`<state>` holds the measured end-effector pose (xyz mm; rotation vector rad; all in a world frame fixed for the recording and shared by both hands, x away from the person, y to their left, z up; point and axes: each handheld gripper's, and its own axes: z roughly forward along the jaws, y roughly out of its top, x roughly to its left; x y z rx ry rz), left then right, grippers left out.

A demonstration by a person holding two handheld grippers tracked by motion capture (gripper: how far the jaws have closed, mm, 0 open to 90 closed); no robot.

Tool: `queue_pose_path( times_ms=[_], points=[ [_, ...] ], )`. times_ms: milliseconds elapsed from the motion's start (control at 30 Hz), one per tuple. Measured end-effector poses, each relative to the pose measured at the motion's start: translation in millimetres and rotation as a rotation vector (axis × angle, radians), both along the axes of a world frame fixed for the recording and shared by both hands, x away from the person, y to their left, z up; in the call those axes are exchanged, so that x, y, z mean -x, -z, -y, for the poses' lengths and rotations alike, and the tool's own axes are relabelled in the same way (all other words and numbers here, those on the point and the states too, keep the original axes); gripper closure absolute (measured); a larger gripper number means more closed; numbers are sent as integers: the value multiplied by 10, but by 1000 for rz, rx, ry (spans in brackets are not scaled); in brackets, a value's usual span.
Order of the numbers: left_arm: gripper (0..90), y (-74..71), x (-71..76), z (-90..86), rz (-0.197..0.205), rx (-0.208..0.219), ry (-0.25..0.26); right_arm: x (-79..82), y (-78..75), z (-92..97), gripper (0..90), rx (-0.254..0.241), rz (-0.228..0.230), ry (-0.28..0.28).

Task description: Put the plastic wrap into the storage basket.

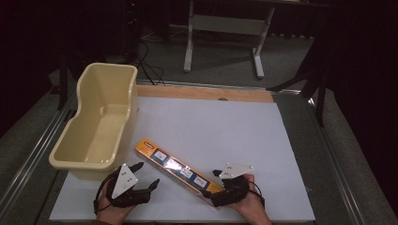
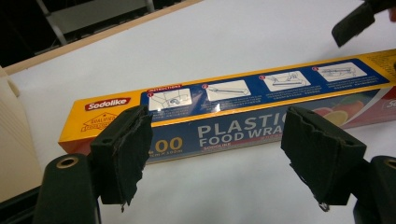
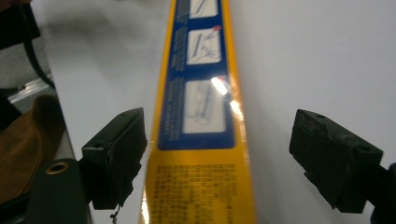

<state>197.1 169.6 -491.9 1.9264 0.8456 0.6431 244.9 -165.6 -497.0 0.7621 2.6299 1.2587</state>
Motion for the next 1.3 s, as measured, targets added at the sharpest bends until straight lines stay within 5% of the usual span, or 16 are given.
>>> queue_pose_path(
  times_ms=[400,500,533,700,1033,1200,1300],
  points=[
    [241,1,-1,0,-2,2,1,-25,201,-141,160,177,-14,-60],
    [241,0,-1,-2,-1,2,-1,-26,222,-156,195,198,-22,-70],
    [241,1,-3,-3,-3,4,-1,-14,221,-175,316,225,-29,-98],
    [241,1,0,-5,-3,3,-3,-18,195,-171,378,280,-3,-81],
    [241,3,-1,-17,-7,4,-10,-167,162,99,391,315,-16,-75],
    [242,6,-2,-13,-8,3,-10,-206,154,329,390,319,-21,-42],
    [242,9,-5,-9,-10,2,-11,-233,147,634,390,321,-29,-1]
  ],
)
